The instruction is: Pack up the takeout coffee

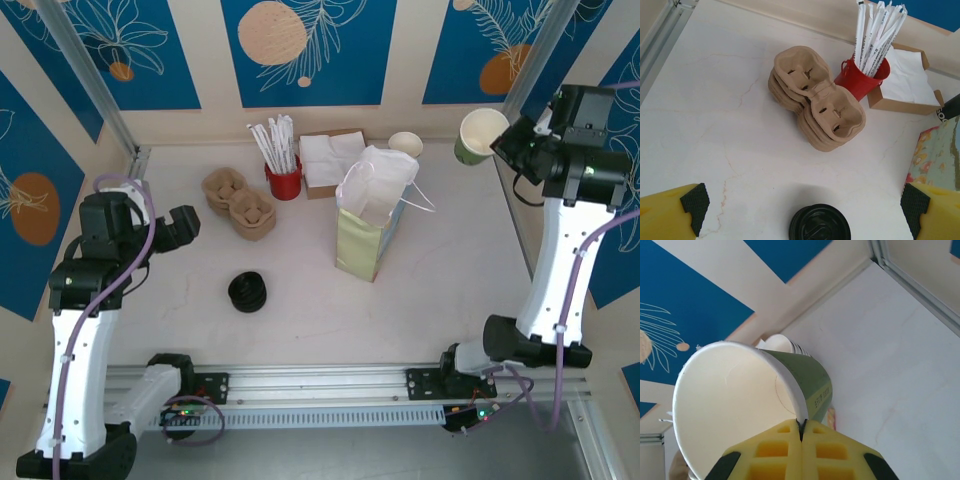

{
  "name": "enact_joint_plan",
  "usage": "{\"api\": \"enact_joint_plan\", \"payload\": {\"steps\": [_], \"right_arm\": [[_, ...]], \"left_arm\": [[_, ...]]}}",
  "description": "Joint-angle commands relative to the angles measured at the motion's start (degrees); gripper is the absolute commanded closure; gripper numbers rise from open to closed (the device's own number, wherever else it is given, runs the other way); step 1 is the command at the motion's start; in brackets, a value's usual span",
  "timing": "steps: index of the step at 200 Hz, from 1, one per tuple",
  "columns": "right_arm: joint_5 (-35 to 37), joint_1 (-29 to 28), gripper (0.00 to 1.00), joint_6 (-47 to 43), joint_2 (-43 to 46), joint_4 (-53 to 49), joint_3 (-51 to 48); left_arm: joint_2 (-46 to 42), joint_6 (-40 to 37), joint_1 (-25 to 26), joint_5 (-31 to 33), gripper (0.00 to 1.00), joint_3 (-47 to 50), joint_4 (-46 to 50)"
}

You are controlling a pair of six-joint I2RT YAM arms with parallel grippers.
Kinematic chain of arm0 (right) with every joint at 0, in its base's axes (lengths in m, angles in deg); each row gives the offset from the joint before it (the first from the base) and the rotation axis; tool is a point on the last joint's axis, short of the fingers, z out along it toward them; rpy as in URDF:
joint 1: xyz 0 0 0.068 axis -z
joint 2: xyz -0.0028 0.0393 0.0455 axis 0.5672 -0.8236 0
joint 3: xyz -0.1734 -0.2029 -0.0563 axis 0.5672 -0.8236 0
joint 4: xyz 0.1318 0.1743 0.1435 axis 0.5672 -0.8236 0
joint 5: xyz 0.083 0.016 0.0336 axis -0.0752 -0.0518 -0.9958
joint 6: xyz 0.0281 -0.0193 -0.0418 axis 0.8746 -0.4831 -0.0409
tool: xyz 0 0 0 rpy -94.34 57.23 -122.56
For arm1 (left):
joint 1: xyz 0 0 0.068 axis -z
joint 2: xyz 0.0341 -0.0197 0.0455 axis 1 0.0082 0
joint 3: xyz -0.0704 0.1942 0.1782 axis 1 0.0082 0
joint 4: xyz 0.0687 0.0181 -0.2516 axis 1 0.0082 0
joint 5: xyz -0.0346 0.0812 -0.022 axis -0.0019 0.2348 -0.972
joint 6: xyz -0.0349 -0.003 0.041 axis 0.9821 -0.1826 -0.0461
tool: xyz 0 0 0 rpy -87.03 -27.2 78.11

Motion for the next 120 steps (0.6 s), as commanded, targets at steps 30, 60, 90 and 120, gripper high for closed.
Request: {"api": "enact_joint_plan", "payload": {"steps": [30, 60, 90, 120], "right_arm": [[-3.29, 1.16, 1.00, 0.70, 12.75, -1.15, -17.09], [-4.13, 1.14, 1.00, 0.64, 18.48, -1.58, -27.22], [-3.14, 1.00, 1.00, 1.19, 24.87, -1.30, -36.69], [-4.06, -0.15, 1.00, 2.56, 31.34, -0.95, -45.61]], "left_arm": [[-1.48, -0.36, 0.32, -1.53, 0.00, -1.06, 1.47], [-1.75, -0.37, 0.33, -2.12, 0.01, 0.20, 1.20], [-2.16, 0.58, 0.34, -2.74, 0.00, 2.59, 0.40], [-2.54, 1.80, 0.32, -3.75, 0.00, 5.28, -0.88]]}}
